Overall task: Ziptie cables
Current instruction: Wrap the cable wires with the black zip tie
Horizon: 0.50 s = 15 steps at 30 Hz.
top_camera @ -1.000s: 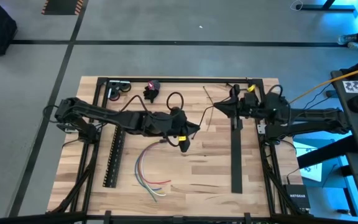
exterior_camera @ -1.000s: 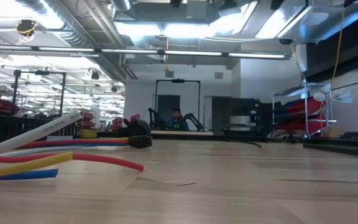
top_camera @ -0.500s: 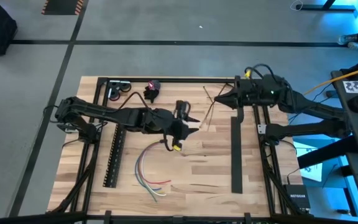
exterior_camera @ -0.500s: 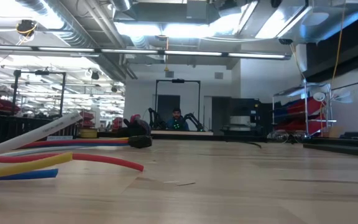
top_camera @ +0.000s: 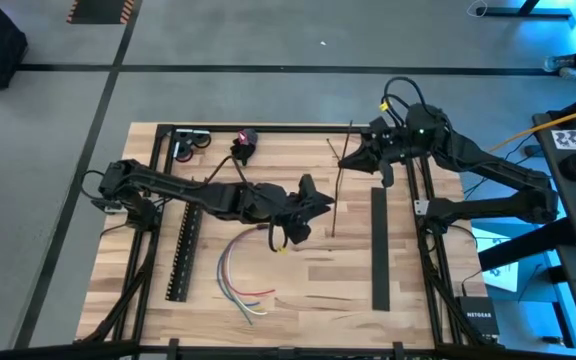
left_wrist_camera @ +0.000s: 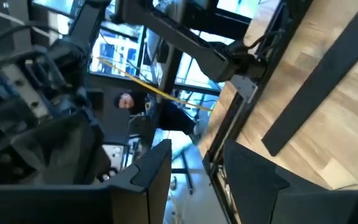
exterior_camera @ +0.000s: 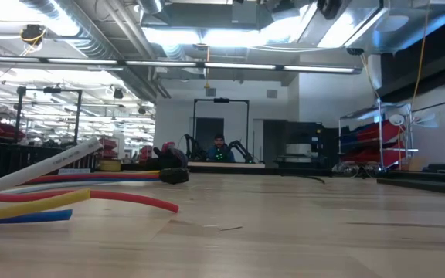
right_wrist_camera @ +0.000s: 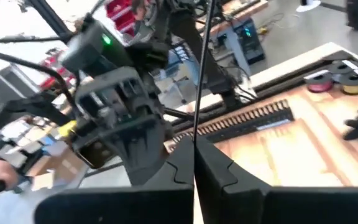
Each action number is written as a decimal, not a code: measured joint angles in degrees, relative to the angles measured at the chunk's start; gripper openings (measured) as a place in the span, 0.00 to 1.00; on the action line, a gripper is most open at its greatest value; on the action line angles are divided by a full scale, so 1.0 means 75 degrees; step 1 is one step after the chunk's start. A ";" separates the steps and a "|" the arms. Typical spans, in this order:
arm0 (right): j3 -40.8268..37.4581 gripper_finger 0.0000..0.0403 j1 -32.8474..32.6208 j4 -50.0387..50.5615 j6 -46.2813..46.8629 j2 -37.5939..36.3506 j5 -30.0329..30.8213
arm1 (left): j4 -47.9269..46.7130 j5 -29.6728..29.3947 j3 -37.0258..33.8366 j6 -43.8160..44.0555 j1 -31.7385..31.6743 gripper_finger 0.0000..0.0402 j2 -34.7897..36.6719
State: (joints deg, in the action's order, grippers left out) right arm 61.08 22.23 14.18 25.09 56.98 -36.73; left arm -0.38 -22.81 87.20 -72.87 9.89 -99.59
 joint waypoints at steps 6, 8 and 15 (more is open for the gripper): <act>0.0000 0.00 -0.0010 -0.0117 0.0233 0.0123 -0.0087 | 0.0135 0.0258 0.0000 -0.0319 0.0024 0.35 -0.0001; 0.0000 0.00 -0.0010 -0.0085 0.0249 0.0171 -0.0052 | 0.0209 0.0281 0.0000 -0.0404 0.0052 0.35 -0.0001; 0.0000 0.00 -0.0010 -0.0135 0.0313 0.0345 -0.0188 | 0.0668 0.0621 -0.0012 -0.0759 0.0076 0.35 -0.0256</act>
State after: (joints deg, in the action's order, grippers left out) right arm 61.08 22.15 13.17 27.44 59.57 -38.14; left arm 4.62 -18.15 87.11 -78.56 10.46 -101.51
